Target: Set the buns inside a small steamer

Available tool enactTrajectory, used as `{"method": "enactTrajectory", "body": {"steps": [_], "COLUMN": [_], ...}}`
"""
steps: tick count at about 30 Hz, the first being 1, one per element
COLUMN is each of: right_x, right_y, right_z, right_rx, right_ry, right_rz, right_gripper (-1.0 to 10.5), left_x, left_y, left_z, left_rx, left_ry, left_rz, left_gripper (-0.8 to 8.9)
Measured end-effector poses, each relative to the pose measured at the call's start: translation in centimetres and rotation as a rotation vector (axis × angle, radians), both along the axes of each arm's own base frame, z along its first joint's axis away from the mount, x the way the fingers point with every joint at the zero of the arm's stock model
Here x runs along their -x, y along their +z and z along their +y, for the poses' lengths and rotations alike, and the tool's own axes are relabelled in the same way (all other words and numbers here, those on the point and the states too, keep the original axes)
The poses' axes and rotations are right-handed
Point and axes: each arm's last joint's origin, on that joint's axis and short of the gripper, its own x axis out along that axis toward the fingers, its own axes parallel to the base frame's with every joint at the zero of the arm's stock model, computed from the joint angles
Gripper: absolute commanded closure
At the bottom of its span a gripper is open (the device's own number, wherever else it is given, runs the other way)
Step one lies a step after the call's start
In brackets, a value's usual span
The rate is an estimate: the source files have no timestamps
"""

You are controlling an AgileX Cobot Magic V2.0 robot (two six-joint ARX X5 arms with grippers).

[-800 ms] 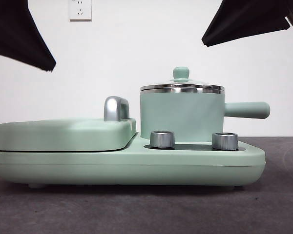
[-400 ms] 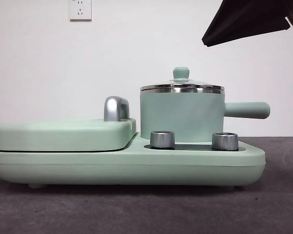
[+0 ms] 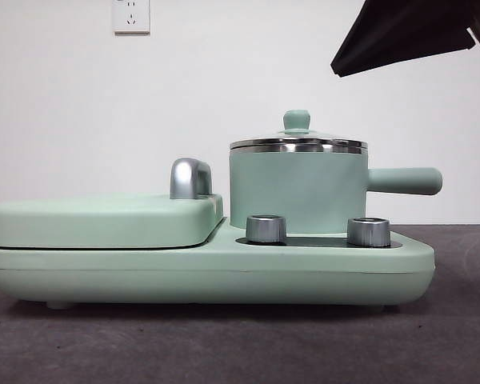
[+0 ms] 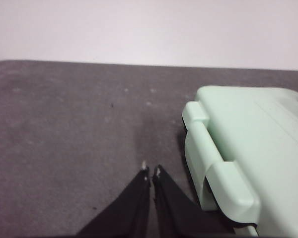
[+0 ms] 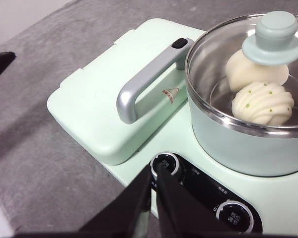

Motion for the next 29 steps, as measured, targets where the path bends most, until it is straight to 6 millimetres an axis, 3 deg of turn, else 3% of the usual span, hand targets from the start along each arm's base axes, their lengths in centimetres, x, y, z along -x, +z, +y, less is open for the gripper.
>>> {"method": "enactTrajectory", "body": {"steps": [23, 26, 29], "right_x": [0.0, 0.1, 0.6], "right_y": [0.1, 0.3, 0.1], "right_z": [-0.1, -1.0, -3.2], "right_rx": [0.012, 0.045, 0.033], "right_ry": [0.003, -0.054, -0.147], "right_rz": [-0.023, -0.088, -0.169], "right_gripper": [9.3, 9.3, 9.3], "left_x": [0.0, 0.0, 0.0], "left_y": [-0.1, -0.1, -0.1], "left_z": [0.0, 0.0, 0.0], "left_rx": [-0.009, -0.009, -0.009], "left_ry": [0.000, 0.000, 0.000], "left_rz": [0.007, 0.007, 0.007], "left_gripper": [7.94, 7.94, 7.94]}}
